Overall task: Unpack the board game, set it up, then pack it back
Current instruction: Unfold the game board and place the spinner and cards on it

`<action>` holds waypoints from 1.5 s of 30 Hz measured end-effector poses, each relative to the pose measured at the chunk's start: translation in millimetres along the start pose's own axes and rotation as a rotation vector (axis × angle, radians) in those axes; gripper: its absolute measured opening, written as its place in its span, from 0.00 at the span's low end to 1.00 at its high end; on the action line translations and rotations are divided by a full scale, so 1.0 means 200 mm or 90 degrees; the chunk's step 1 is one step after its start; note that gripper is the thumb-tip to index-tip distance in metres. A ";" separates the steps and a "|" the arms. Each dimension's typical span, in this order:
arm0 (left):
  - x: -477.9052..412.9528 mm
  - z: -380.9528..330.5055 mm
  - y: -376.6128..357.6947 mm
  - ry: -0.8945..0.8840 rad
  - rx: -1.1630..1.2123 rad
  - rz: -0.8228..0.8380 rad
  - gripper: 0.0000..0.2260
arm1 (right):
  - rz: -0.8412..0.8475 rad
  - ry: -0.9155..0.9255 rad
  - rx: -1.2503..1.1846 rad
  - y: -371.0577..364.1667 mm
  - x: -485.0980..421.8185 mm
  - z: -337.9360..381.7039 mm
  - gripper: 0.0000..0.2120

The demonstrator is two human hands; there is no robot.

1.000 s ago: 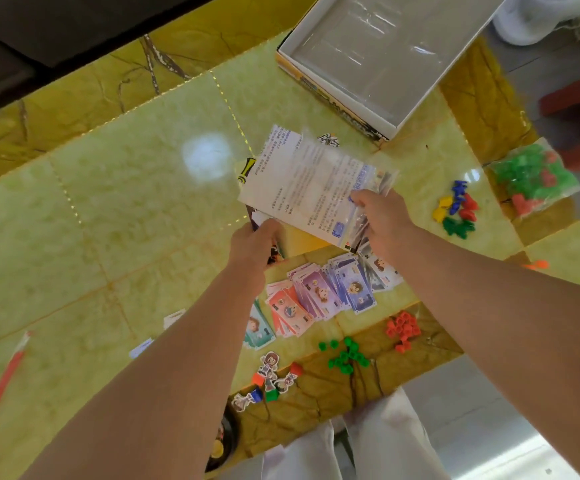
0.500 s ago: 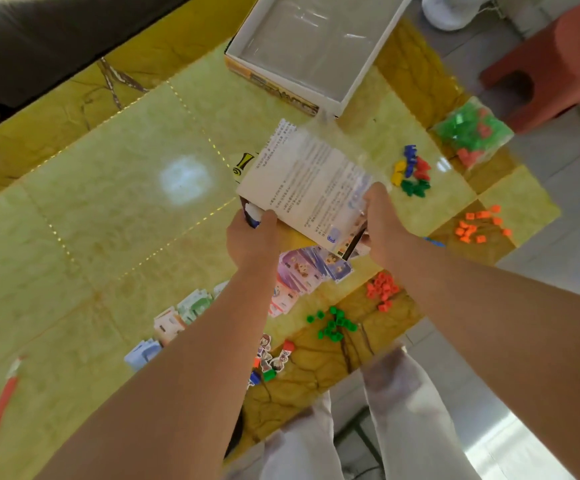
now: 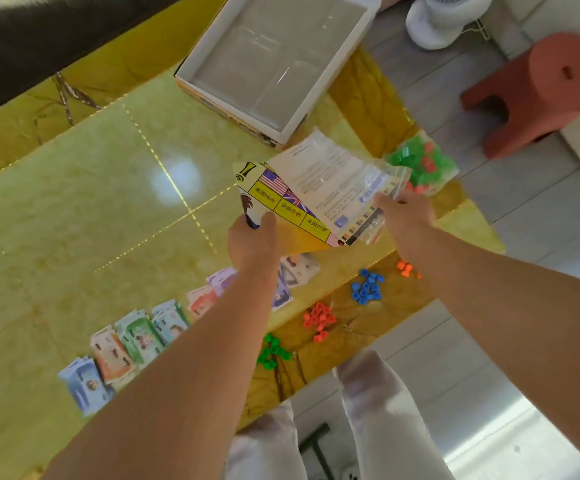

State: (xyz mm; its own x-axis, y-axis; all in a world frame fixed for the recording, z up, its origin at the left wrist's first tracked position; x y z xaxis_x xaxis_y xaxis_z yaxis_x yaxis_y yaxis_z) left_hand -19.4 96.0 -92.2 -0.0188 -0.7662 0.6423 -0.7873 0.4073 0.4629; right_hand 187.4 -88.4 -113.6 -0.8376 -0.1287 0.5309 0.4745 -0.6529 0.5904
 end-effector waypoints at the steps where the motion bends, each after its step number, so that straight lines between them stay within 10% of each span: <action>1: 0.02 -0.01 -0.06 0.007 0.011 -0.005 0.17 | -0.001 -0.002 0.001 0.05 -0.05 0.00 0.13; 15: -0.01 0.02 -0.21 0.028 -0.030 -0.149 0.04 | 0.022 -0.144 -0.089 0.13 -0.36 -0.22 0.11; 27: 0.02 -0.01 -0.15 0.074 0.040 -0.093 0.13 | 0.130 -0.260 -0.045 0.06 -0.28 -0.22 0.17; 33: 0.04 0.07 -0.13 0.161 0.084 0.065 0.06 | 0.431 -0.163 -0.117 -0.21 -0.04 0.01 0.21; 45: -0.05 0.19 0.23 0.086 0.082 0.020 0.19 | 0.417 0.077 -0.050 -0.61 0.25 0.31 0.19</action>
State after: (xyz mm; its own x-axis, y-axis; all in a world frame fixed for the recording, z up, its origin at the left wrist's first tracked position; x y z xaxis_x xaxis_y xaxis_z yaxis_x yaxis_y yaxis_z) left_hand -78.5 103.9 -99.7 0.0308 -0.6770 0.7354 -0.8599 0.3570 0.3647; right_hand 103.8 30.9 -120.4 -0.4096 -0.5963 0.6904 0.8779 -0.4634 0.1206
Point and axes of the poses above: each hand's wrist, its own x-axis away from the middle knuckle, its own y-axis out of the back of the hand, z = x × y, the point moved 8 cm from there along -x, towards the middle knuckle, and after that the axes turned 7 degrees about y, right-handed, at the moved point
